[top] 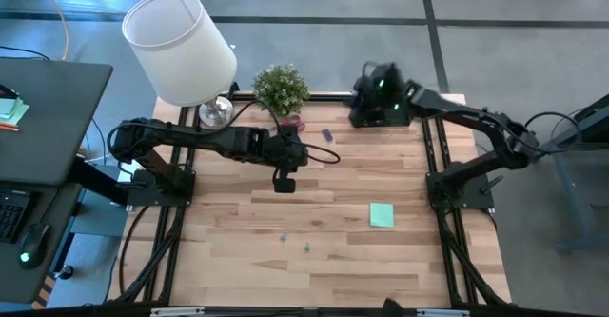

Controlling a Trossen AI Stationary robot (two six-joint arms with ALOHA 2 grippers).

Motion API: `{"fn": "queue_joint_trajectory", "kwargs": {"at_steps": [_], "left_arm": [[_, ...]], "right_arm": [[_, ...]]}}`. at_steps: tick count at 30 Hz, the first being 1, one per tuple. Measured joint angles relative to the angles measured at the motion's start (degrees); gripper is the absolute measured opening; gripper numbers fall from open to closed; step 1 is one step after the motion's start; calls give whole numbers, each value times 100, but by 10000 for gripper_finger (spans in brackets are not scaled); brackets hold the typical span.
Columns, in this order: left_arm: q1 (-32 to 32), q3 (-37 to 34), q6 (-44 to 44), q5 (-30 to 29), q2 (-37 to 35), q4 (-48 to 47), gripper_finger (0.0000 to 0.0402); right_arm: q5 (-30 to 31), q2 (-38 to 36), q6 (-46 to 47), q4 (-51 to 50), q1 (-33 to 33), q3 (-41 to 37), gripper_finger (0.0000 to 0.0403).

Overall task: Pick and place office supplies into organizer
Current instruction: Put the purple eraser in the black desk organizer

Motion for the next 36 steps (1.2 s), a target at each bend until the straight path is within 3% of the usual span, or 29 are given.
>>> {"fn": "queue_joint_trajectory", "kwargs": {"at_steps": [4,11,14,21,26,30,33,36], "left_arm": [[-1,-55,105,-12,0,258,8],[3,-31,109,-693,-174,235,7],[86,-91,303,-636,-249,430,7],[739,-657,444,844,-534,1773,7],[1381,-1020,-36,2035,-749,2670,7],[1695,-1461,-563,2909,-824,3920,7],[1728,-1978,-1004,3143,-823,5310,7],[1719,-2344,-1238,3012,-809,6208,7]], "right_arm": [[820,29,276,800,448,-707,31],[1030,191,1240,3086,710,-2015,122],[1434,502,1442,3613,791,-2201,151],[1582,1528,1373,3069,928,-1539,167],[1593,1995,1340,2792,861,-1092,155],[1501,2241,1384,2431,851,-891,154],[1490,2334,1378,2404,858,-853,168],[1488,2343,1378,2476,869,-848,190]]}}
